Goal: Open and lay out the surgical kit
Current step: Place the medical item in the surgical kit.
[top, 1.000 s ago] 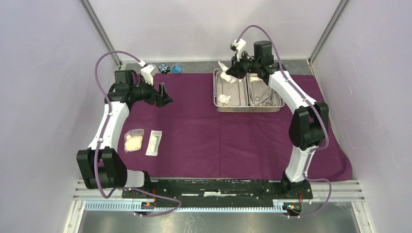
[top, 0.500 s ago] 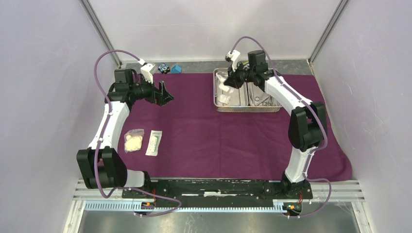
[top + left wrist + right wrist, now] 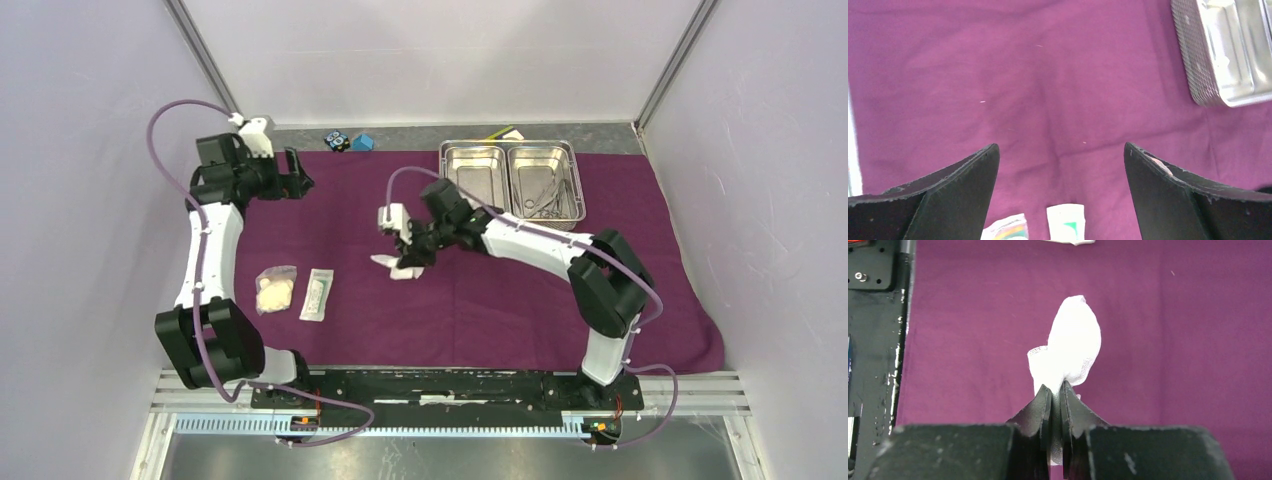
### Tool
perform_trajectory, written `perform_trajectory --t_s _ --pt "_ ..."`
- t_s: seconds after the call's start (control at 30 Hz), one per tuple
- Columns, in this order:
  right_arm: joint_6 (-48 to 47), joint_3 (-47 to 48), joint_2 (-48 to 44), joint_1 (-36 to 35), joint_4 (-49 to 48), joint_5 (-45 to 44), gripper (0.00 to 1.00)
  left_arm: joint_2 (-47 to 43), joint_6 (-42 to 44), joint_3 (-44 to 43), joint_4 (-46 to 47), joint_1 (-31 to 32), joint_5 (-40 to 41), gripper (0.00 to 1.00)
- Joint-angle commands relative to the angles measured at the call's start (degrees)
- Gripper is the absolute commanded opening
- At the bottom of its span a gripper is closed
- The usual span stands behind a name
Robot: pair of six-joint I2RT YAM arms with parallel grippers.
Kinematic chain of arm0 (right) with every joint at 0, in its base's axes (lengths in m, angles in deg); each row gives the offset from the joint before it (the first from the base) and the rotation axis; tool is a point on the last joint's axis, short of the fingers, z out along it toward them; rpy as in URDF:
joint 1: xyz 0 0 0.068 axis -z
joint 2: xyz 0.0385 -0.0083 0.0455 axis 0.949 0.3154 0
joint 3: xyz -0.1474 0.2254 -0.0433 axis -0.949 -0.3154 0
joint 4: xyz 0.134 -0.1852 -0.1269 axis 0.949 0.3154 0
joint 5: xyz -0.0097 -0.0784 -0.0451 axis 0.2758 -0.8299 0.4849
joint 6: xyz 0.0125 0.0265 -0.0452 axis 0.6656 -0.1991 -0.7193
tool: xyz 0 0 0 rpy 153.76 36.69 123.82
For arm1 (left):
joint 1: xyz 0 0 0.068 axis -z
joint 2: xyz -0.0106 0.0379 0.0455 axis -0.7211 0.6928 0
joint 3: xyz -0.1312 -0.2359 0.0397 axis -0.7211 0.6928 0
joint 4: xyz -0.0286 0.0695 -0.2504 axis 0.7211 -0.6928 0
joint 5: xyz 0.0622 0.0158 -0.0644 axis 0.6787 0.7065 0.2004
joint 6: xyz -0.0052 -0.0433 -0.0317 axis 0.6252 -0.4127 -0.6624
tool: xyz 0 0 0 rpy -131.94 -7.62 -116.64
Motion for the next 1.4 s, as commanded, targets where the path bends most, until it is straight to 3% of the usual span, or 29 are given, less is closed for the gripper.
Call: perform_trajectory --t_s 0.0,0.27,0.67,1.03,1.37 --pt "-2.9 2.3 -0.3 -5.1 -3.1 -5.7 0.00 0.1 -6.0 -4.2 0.3 -4.3 3.1 1.00" --pt "-3.4 11.7 8.3 -13.2 -0.6 -12.7 0.00 -1.8 -5.2 -3.1 1.1 -5.8 1.5 1.00" --pt "-3.9 20.5 17.0 -18.5 1.8 -16.5 0.00 -2.0 -4.2 -1.9 0.8 -6.0 -0.9 1.00" --pt "-5.6 18.2 19.2 -20.1 1.1 -18.8 0.02 -2.6 -3.6 -1.5 0.5 -5.9 -2.0 1.00" --pt "-6.1 17.0 20.1 -20.9 1.8 -19.0 0.16 -2.6 -4.1 -1.3 0.6 -6.0 -2.4 1.00"
